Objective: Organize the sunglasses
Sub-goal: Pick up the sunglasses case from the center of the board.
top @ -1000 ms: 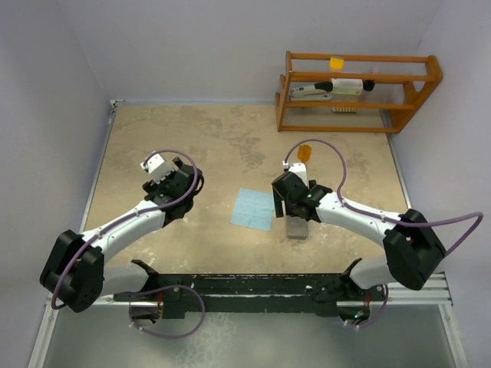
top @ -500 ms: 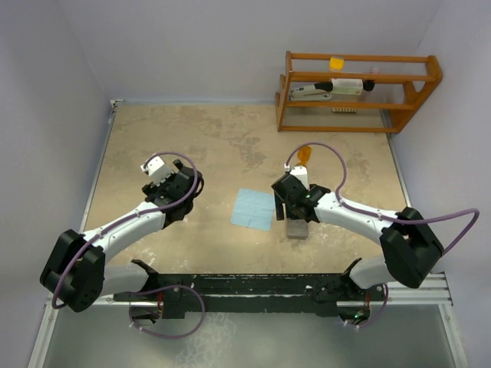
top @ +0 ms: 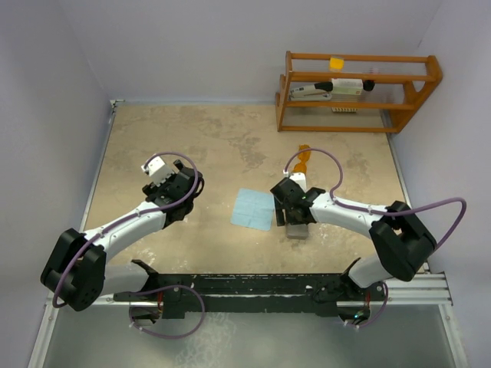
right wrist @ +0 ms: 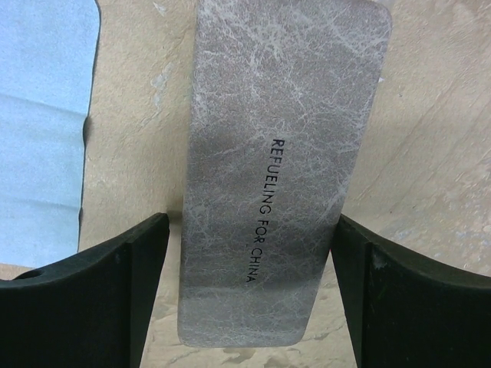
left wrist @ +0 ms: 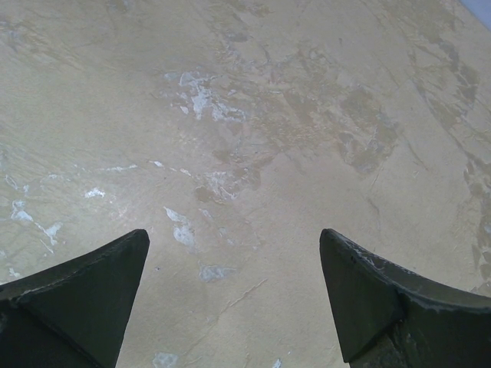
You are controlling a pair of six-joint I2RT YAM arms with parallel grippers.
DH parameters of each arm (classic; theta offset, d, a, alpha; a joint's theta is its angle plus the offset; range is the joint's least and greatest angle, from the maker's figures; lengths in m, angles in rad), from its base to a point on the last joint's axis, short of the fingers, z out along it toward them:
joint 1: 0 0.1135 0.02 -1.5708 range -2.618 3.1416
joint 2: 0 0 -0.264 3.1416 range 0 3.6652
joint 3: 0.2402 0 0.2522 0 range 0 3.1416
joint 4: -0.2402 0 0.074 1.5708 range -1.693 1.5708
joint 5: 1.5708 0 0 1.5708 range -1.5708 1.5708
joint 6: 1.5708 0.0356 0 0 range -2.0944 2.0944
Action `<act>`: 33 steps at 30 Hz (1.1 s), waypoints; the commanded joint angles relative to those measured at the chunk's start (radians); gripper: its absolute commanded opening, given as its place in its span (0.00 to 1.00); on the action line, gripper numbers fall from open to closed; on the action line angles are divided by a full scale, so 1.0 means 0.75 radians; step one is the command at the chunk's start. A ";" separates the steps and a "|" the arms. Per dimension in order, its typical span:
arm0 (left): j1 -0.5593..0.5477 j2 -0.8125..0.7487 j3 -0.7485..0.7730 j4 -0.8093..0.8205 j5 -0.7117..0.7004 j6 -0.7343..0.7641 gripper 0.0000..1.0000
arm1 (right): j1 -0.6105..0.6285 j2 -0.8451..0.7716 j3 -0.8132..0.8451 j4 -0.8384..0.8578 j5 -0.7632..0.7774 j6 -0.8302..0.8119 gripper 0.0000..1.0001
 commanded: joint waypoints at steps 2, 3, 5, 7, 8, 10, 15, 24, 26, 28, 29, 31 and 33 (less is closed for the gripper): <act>-0.007 -0.003 -0.007 0.031 -0.024 -0.002 0.90 | -0.004 -0.012 -0.030 0.007 -0.050 0.050 0.86; -0.007 -0.001 -0.006 0.031 -0.023 -0.002 0.90 | -0.004 -0.014 -0.035 0.013 -0.057 0.054 0.86; -0.007 -0.003 -0.005 0.031 -0.021 -0.002 0.90 | -0.003 -0.016 -0.044 0.021 -0.066 0.065 0.85; -0.007 -0.006 -0.007 0.028 -0.021 -0.002 0.90 | -0.003 -0.018 -0.053 0.023 -0.064 0.079 0.85; -0.007 -0.006 -0.007 0.029 -0.021 -0.001 0.90 | -0.002 -0.018 -0.057 0.032 -0.068 0.080 0.84; -0.007 -0.006 -0.008 0.026 -0.018 -0.005 0.90 | -0.004 -0.022 -0.063 0.035 -0.068 0.094 0.84; -0.007 -0.006 -0.011 0.025 -0.012 -0.009 0.90 | -0.020 -0.037 -0.087 0.046 -0.073 0.130 0.83; -0.007 -0.002 -0.007 0.024 -0.002 -0.010 0.90 | -0.057 -0.076 -0.136 0.073 -0.096 0.144 0.83; -0.007 -0.001 -0.007 0.024 0.000 -0.010 0.90 | -0.058 -0.071 -0.140 0.077 -0.098 0.140 0.82; -0.006 -0.002 -0.007 0.023 0.000 -0.009 0.90 | -0.060 -0.066 -0.142 0.080 -0.098 0.136 0.81; -0.007 -0.002 -0.008 0.022 0.000 -0.009 0.90 | -0.061 -0.062 -0.144 0.083 -0.100 0.133 0.80; -0.007 -0.003 -0.007 0.020 -0.002 -0.008 0.90 | -0.064 -0.055 -0.143 0.090 -0.106 0.132 0.79; -0.007 0.000 -0.007 0.020 -0.002 -0.006 0.90 | -0.068 -0.044 -0.144 0.094 -0.117 0.133 0.79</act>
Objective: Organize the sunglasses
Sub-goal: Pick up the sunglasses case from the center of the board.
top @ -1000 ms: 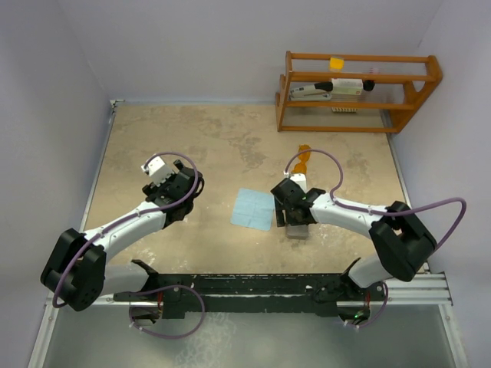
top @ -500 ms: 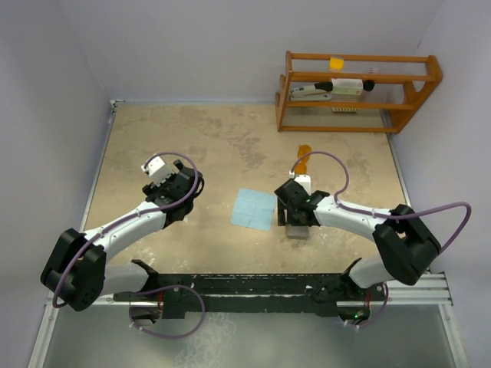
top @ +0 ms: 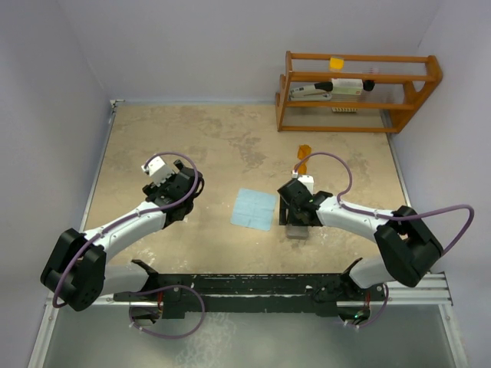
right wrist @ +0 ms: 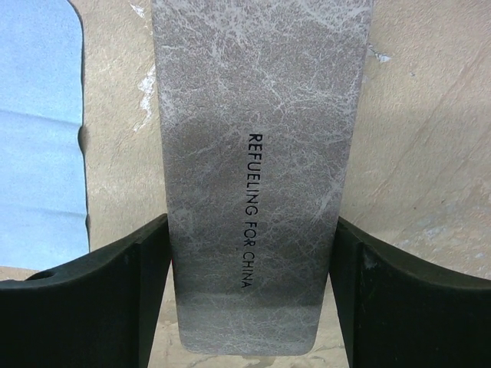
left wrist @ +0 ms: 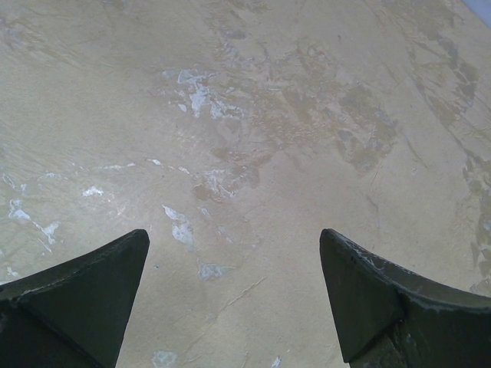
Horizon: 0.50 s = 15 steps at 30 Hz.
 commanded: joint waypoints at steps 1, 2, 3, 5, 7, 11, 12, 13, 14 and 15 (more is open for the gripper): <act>-0.006 0.001 -0.006 0.021 -0.011 -0.005 0.90 | -0.011 0.028 -0.032 -0.011 -0.034 0.009 0.78; -0.007 -0.001 -0.006 0.020 -0.013 -0.006 0.90 | -0.013 0.032 -0.034 -0.006 -0.041 0.009 0.78; -0.007 0.001 -0.007 0.020 -0.014 -0.005 0.90 | -0.013 0.034 -0.039 -0.001 -0.044 0.010 0.77; -0.007 0.001 -0.004 0.021 -0.014 -0.006 0.90 | -0.013 0.041 -0.047 0.005 -0.047 0.011 0.73; -0.007 0.004 -0.003 0.022 -0.015 -0.006 0.90 | -0.013 0.049 -0.050 0.008 -0.046 0.008 0.65; -0.007 0.014 -0.003 0.026 -0.011 -0.009 0.90 | -0.013 0.065 -0.048 0.020 -0.051 -0.017 0.51; -0.008 0.015 -0.003 0.026 -0.009 -0.009 0.90 | -0.013 0.067 -0.047 0.021 -0.049 -0.021 0.46; -0.007 0.015 -0.003 0.027 -0.009 -0.010 0.90 | -0.013 0.071 -0.043 0.020 -0.047 -0.026 0.42; -0.007 0.017 -0.003 0.026 -0.009 -0.010 0.90 | -0.013 0.075 -0.042 0.020 -0.046 -0.030 0.38; -0.007 0.019 -0.003 0.027 -0.010 -0.012 0.90 | -0.013 0.081 -0.039 0.023 -0.051 -0.037 0.22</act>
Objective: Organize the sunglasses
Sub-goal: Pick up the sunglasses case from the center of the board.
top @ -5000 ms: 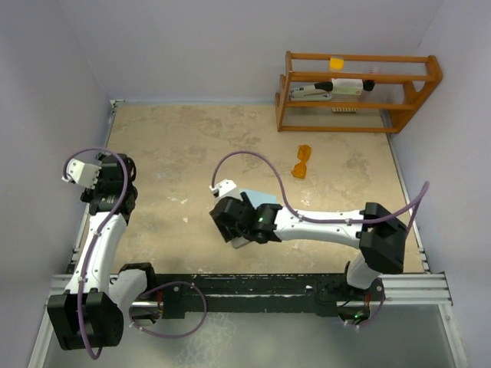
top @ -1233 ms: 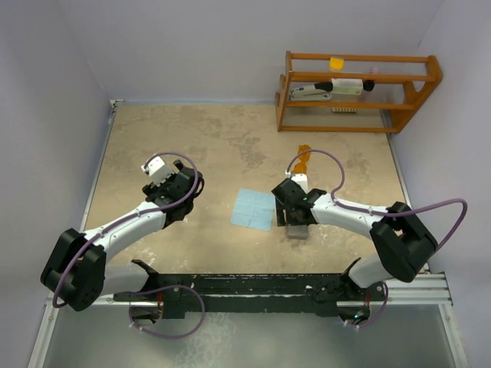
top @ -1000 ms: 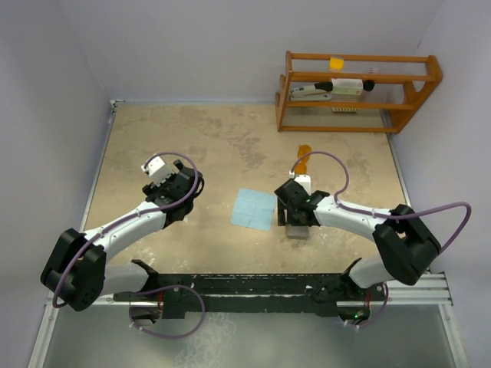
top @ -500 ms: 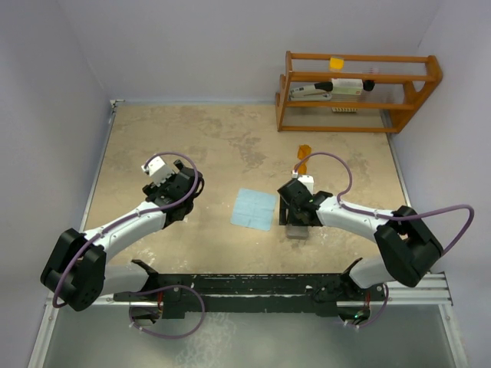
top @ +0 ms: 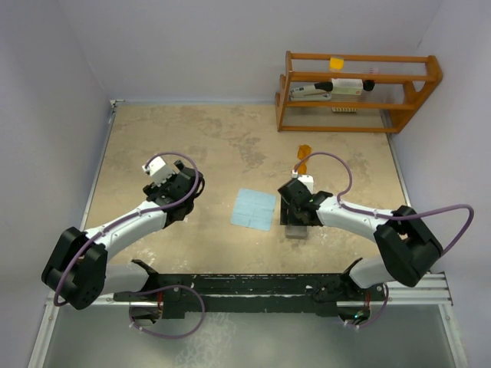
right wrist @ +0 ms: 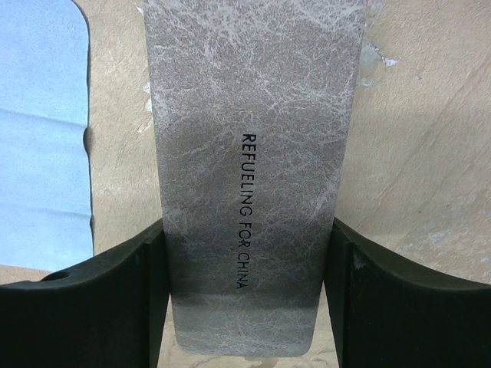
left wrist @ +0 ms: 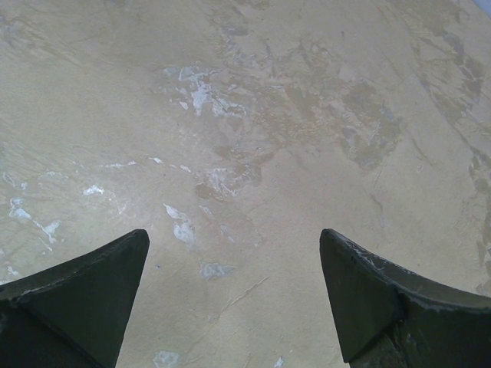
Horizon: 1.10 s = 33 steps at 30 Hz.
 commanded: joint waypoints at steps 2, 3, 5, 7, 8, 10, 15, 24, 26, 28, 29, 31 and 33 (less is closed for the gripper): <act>-0.007 0.004 -0.003 0.025 -0.011 -0.012 0.90 | -0.002 0.094 -0.020 -0.003 -0.030 -0.033 0.04; -0.007 0.004 -0.003 0.024 -0.013 -0.011 0.90 | -0.003 0.103 -0.013 -0.009 -0.029 -0.035 0.00; -0.007 0.000 -0.005 0.021 -0.016 -0.011 0.90 | -0.002 0.118 -0.001 -0.013 -0.040 -0.036 0.00; -0.007 -0.001 -0.006 0.020 -0.017 -0.012 0.90 | -0.002 0.125 0.001 -0.009 -0.055 -0.040 0.00; -0.007 -0.001 -0.007 0.020 -0.017 -0.014 0.90 | -0.002 0.127 0.000 -0.008 -0.055 -0.039 0.00; -0.007 0.000 -0.007 0.020 -0.017 -0.014 0.90 | -0.002 0.130 -0.001 -0.007 -0.059 -0.039 0.00; -0.007 0.003 -0.007 0.025 -0.012 -0.016 0.90 | -0.002 0.116 0.048 -0.030 0.003 -0.056 0.00; -0.007 0.000 0.005 0.035 -0.001 -0.013 0.90 | 0.002 -0.038 0.244 -0.160 -0.046 -0.164 0.00; -0.006 -0.001 0.012 0.038 0.000 -0.005 0.90 | 0.002 -0.083 0.289 -0.151 -0.105 -0.217 0.00; -0.006 -0.002 0.015 0.051 0.010 0.006 0.90 | 0.001 -0.138 0.323 -0.102 -0.193 -0.301 0.00; -0.006 -0.005 0.014 0.064 0.016 0.006 0.90 | 0.002 -0.163 0.330 -0.074 -0.235 -0.337 0.00; -0.005 -0.004 -0.001 0.117 0.049 0.015 0.90 | 0.002 -0.210 0.331 -0.011 -0.321 -0.403 0.00; -0.005 -0.006 -0.025 0.192 0.111 0.041 0.93 | 0.002 -0.240 0.324 0.040 -0.417 -0.452 0.00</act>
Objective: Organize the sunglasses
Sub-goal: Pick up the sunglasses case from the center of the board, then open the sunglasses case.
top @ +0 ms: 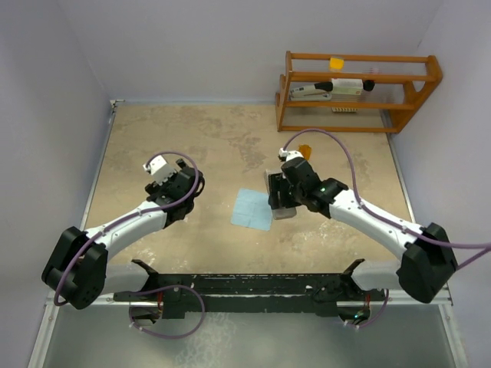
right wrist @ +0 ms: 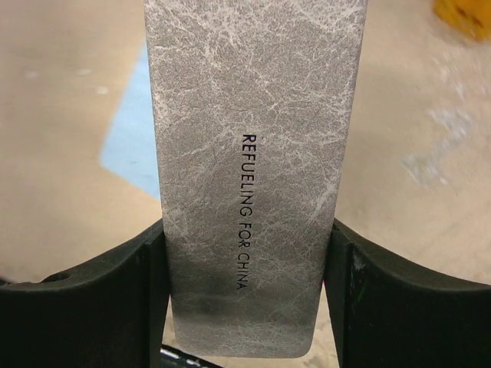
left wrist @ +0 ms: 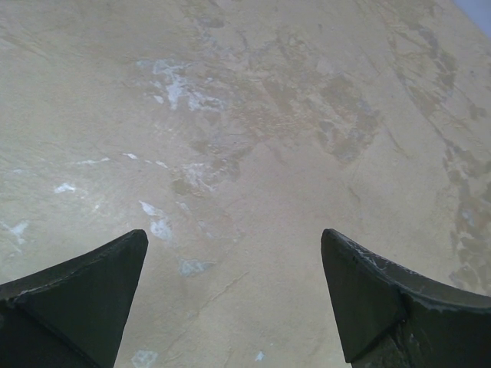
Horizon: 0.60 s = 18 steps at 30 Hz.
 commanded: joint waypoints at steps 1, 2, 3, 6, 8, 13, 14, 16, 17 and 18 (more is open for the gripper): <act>-0.004 -0.014 -0.042 0.208 0.110 0.047 0.94 | 0.003 -0.092 0.050 0.147 -0.245 -0.185 0.00; -0.005 -0.019 -0.062 0.253 0.147 0.052 0.95 | 0.004 -0.093 0.048 0.168 -0.272 -0.211 0.00; -0.005 -0.027 -0.082 0.294 0.181 0.056 0.96 | 0.003 -0.094 0.046 0.198 -0.289 -0.223 0.00; -0.003 -0.082 -0.176 0.451 0.267 0.038 0.99 | 0.004 -0.098 0.022 0.287 -0.411 -0.265 0.00; -0.003 -0.127 -0.249 0.568 0.320 0.007 1.00 | 0.004 -0.117 0.002 0.362 -0.476 -0.270 0.00; 0.010 -0.213 -0.445 0.978 0.520 -0.010 0.99 | 0.004 -0.151 -0.076 0.484 -0.564 -0.262 0.00; 0.013 -0.219 -0.474 1.093 0.566 -0.014 0.99 | 0.004 -0.151 -0.080 0.499 -0.584 -0.263 0.00; 0.019 -0.220 -0.513 1.252 0.692 0.009 0.99 | 0.003 -0.144 -0.076 0.522 -0.619 -0.264 0.00; 0.021 -0.213 -0.519 1.309 0.748 0.019 0.99 | 0.003 -0.141 -0.071 0.529 -0.635 -0.264 0.00; 0.022 -0.206 -0.520 1.347 0.790 0.028 0.99 | 0.003 -0.140 -0.070 0.545 -0.655 -0.265 0.00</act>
